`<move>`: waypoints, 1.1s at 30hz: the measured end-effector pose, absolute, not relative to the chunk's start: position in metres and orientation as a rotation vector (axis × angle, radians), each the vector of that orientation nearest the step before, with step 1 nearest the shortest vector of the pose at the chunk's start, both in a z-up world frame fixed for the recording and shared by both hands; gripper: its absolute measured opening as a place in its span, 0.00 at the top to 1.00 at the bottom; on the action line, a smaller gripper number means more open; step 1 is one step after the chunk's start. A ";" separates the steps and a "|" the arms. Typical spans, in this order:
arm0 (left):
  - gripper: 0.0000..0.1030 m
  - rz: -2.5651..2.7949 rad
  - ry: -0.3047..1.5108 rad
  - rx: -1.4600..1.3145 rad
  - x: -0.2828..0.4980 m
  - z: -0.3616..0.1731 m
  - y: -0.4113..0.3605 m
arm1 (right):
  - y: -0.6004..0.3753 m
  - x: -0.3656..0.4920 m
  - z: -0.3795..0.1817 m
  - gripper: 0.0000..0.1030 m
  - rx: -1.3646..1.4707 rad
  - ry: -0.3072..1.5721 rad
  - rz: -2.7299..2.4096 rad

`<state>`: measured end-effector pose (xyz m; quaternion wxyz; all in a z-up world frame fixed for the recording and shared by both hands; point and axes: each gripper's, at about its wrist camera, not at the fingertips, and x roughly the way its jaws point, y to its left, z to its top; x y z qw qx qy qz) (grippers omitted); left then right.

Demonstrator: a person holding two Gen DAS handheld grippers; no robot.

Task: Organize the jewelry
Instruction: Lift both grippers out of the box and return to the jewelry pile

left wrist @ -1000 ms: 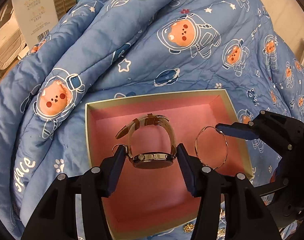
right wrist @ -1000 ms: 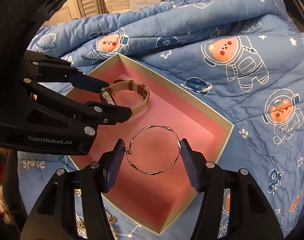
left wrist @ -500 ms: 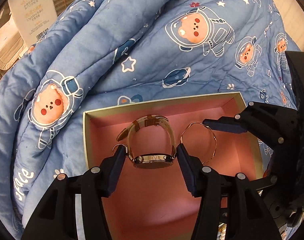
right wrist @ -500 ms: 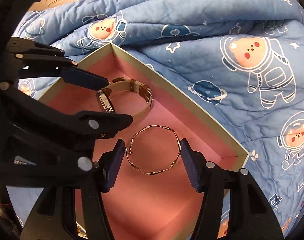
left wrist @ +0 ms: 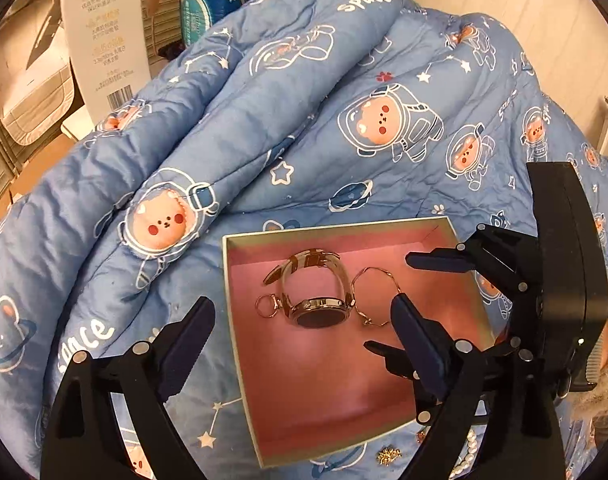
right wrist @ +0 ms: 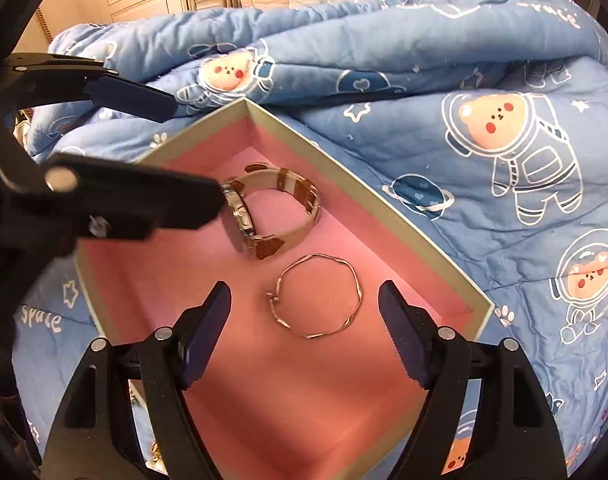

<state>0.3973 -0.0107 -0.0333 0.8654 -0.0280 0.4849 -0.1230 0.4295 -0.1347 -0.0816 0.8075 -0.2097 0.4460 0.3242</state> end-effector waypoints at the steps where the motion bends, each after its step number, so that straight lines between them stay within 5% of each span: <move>1: 0.12 -0.263 0.997 -0.074 0.391 -0.030 -0.007 | -0.138 0.424 -0.076 0.25 -0.434 0.929 0.688; 9: 0.07 -0.168 0.777 -0.029 0.309 -0.015 0.012 | -0.174 0.374 -0.037 0.17 -0.281 0.785 0.592; 26: 0.07 -0.255 0.811 -0.023 0.195 -0.056 -0.003 | -0.232 0.255 -0.076 0.12 -0.095 0.860 0.423; 33: 0.10 -0.297 0.795 0.081 0.173 -0.072 -0.036 | -0.240 0.242 -0.099 0.30 -0.052 0.924 0.344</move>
